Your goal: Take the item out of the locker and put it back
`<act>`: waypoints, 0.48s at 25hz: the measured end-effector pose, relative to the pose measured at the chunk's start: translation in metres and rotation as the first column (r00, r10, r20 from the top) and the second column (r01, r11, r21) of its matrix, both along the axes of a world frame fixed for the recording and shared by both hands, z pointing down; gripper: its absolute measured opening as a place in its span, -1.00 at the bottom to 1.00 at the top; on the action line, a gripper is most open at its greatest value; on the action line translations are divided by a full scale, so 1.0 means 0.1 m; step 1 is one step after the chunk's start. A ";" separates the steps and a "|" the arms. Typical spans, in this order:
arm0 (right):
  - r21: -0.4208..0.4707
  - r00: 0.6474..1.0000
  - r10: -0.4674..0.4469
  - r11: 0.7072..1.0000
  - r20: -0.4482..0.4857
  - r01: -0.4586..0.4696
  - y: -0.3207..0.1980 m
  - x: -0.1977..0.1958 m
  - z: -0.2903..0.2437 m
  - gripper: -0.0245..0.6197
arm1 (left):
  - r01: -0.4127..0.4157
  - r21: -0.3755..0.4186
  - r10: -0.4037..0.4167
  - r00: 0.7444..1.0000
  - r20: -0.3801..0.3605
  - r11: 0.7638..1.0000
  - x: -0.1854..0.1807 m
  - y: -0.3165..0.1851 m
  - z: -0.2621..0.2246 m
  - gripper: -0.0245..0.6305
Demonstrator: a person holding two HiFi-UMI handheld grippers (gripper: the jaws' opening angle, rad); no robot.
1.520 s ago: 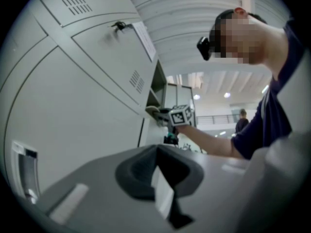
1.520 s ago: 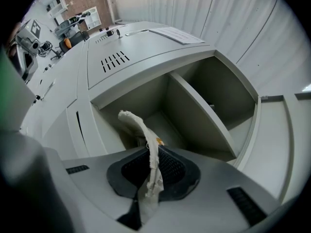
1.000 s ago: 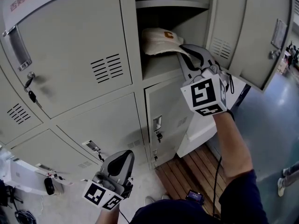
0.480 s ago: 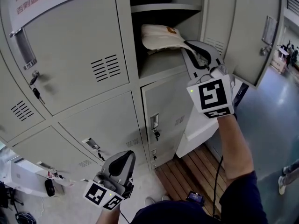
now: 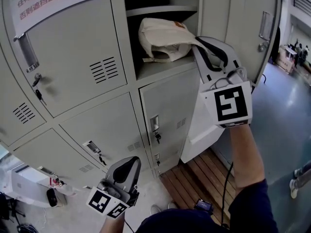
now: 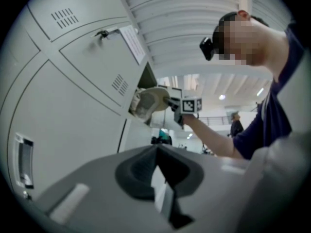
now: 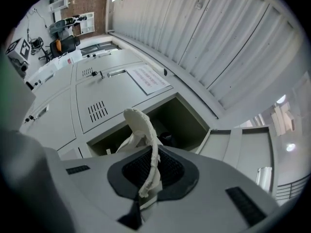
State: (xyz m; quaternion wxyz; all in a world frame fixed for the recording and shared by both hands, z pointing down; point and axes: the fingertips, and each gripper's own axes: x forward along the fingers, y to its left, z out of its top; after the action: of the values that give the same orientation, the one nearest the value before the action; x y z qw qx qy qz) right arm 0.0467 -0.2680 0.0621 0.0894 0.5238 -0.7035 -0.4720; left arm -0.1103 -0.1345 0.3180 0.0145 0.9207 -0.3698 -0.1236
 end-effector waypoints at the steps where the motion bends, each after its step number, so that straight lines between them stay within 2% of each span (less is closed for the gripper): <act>1: 0.008 1.000 -0.004 1.000 0.006 0.004 0.06 0.02 -0.03 -0.86 | -0.001 0.001 0.001 1.000 0.001 1.000 0.01 0.02 0.00 -0.92; 12: 0.063 0.992 -0.078 0.995 0.096 0.072 0.57 0.30 -0.23 -0.86 | 0.006 0.016 -0.006 1.000 0.016 1.000 0.24 0.15 -0.05 -0.92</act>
State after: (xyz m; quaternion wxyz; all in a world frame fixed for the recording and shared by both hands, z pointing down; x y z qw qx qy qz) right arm 0.0768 -0.2108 0.0393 0.0213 0.5220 -0.7120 -0.4692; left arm -0.0860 -0.1192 0.3129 0.0036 0.9207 -0.3717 -0.1191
